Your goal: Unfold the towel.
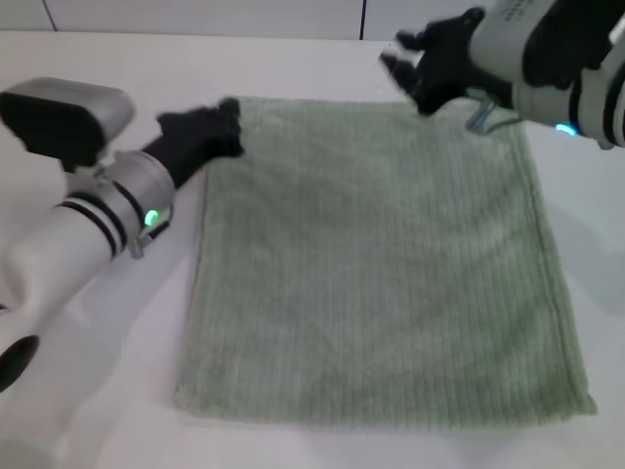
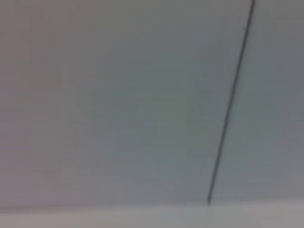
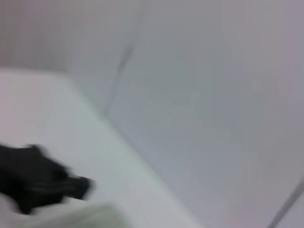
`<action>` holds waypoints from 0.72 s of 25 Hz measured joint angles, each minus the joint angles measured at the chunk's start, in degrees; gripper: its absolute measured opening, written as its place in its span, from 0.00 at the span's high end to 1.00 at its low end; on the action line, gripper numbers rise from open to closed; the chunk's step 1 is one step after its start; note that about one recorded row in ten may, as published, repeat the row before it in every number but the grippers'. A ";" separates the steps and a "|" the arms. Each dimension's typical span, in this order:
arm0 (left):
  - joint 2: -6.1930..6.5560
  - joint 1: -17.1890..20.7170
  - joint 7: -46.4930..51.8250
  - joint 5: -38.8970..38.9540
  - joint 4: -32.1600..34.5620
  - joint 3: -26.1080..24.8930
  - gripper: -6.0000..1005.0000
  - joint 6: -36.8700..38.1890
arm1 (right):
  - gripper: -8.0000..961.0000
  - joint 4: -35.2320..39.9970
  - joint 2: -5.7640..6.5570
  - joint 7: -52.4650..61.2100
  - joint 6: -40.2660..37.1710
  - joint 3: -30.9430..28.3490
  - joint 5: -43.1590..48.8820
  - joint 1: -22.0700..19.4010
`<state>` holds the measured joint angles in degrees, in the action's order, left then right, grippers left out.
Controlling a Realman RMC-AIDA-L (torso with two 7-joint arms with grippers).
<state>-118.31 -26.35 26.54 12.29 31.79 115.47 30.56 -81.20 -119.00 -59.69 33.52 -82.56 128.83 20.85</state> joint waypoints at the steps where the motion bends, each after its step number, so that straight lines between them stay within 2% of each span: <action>1: -0.04 1.09 -0.98 0.00 0.00 -1.71 1.00 3.82 | 0.77 3.42 -0.05 -3.32 -8.01 0.54 -5.79 -0.61; 2: -0.04 1.09 -0.98 0.00 0.00 -1.71 1.00 3.82 | 0.77 3.42 -0.05 -3.32 -8.01 0.54 -5.79 -0.61; 4: -0.06 2.43 -1.84 0.01 -0.41 -4.34 1.00 10.08 | 0.77 9.07 -0.21 -10.04 -22.11 3.26 -17.23 -0.71; 5: -0.06 2.67 -2.12 0.02 -0.53 -4.97 1.00 11.49 | 0.77 9.07 -0.21 -10.04 -22.11 3.26 -17.23 -0.71; 6: -0.08 2.93 -2.58 0.06 -0.74 -5.73 1.00 13.27 | 0.77 12.65 -0.26 -14.02 -30.41 5.96 -23.60 0.38; 7: -0.14 3.26 -3.53 0.26 -1.17 -6.77 1.00 15.77 | 0.76 12.65 -0.26 -14.02 -30.41 5.96 -23.60 0.38; 9: -0.25 3.44 -4.88 0.51 -1.87 -7.82 1.00 18.64 | 0.76 18.73 -0.32 -15.37 -42.98 11.87 -27.54 3.68; 10: -0.31 3.50 -6.13 0.60 -2.67 -8.49 1.00 21.35 | 0.76 18.73 -0.32 -15.37 -42.98 11.87 -27.54 3.68; 14: -0.42 3.13 -10.21 0.73 -5.24 -10.04 1.00 27.91 | 0.76 27.78 -0.21 -6.87 -63.35 23.74 -25.44 8.71; 18: -0.46 2.94 -12.62 0.80 -5.72 -10.86 1.00 28.80 | 0.76 37.90 -0.05 11.84 -79.84 32.71 -15.24 12.49</action>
<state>-118.77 -23.41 13.92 13.09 26.07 104.61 59.36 -43.29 -119.05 -47.85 -46.33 -49.85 113.59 33.34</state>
